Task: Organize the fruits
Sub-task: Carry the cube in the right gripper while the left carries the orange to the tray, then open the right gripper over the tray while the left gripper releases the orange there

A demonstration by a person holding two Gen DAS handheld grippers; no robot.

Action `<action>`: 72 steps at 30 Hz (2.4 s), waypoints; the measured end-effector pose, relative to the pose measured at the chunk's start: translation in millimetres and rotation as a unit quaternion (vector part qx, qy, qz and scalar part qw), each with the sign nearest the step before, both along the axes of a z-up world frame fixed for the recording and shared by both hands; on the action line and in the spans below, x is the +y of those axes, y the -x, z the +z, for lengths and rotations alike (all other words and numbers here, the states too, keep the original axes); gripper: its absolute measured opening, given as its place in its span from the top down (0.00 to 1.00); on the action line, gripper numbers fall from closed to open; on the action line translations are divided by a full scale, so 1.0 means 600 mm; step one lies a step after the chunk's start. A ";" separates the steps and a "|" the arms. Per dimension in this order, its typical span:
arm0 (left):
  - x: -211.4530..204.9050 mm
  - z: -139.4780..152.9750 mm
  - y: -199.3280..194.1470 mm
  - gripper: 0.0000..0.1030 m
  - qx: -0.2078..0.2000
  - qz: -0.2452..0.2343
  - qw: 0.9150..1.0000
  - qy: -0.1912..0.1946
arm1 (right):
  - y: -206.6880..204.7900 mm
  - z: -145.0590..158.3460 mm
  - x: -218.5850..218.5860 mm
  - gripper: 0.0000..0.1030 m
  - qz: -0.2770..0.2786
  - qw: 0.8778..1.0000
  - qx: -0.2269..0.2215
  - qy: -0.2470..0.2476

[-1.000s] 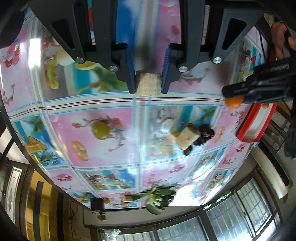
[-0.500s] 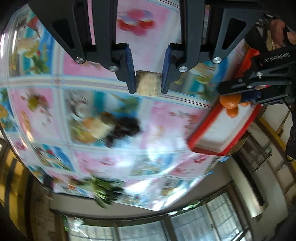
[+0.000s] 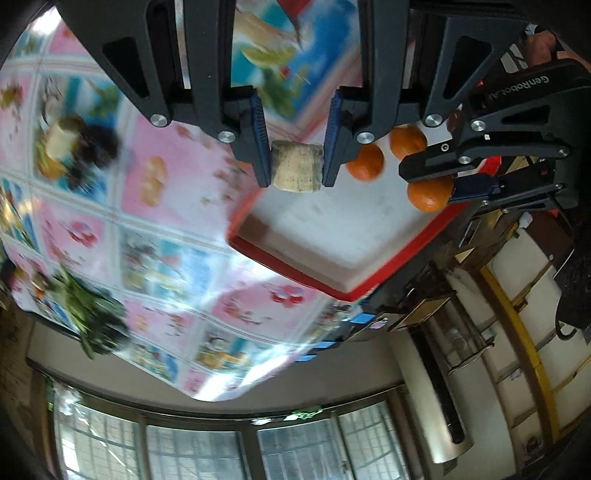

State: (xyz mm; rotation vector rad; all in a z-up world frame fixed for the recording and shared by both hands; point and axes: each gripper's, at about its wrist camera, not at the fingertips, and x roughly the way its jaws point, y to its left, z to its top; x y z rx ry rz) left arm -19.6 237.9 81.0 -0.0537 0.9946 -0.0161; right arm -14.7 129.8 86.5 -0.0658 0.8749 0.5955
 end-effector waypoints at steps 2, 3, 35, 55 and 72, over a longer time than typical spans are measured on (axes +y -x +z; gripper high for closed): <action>0.018 -0.004 -0.010 0.68 -0.001 0.011 1.000 -0.008 | -0.016 -0.003 0.027 0.72 0.008 1.000 0.003 -0.001; 0.024 -0.006 -0.016 0.68 0.000 0.015 1.000 -0.010 | -0.024 -0.007 0.037 0.72 0.011 1.000 0.007 0.000; 0.077 -0.094 -0.094 0.66 0.048 0.050 0.997 -0.037 | -0.099 -0.096 0.095 0.71 0.009 0.997 0.051 0.049; -0.002 -0.030 -0.072 0.50 -0.003 0.038 0.999 -0.034 | -0.033 -0.026 -0.059 0.50 -0.077 0.996 0.028 -0.019; -0.221 -0.028 -0.085 0.46 -0.004 -0.083 0.996 -0.040 | 0.016 -0.044 -0.311 0.50 -0.220 0.974 0.048 -0.012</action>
